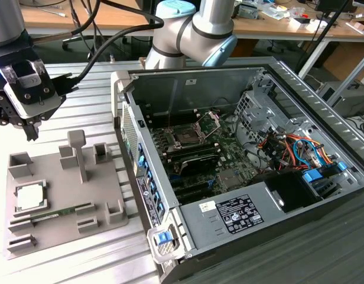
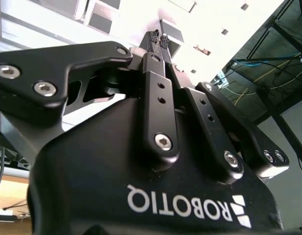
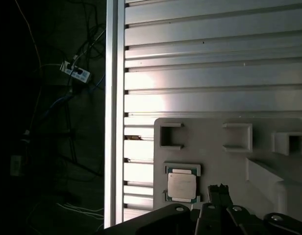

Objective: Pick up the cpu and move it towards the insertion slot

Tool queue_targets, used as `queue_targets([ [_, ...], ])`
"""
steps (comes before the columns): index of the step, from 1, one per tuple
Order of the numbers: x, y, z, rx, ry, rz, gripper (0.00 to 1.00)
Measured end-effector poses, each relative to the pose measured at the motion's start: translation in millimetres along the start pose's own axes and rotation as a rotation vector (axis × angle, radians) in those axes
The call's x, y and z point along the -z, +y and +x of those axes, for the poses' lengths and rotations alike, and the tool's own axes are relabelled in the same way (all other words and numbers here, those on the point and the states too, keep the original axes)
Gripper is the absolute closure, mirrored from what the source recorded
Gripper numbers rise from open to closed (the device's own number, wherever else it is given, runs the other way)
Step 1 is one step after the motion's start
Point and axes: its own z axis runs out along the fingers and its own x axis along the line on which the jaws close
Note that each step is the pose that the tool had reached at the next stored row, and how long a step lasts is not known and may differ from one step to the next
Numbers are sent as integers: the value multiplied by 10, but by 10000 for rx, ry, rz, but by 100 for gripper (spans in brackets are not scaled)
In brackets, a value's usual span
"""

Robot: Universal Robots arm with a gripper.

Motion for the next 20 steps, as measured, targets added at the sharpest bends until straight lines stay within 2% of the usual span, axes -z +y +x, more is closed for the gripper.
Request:
queue_targets([
  [20, -102, -96, 41, 1, 1, 1, 89],
])
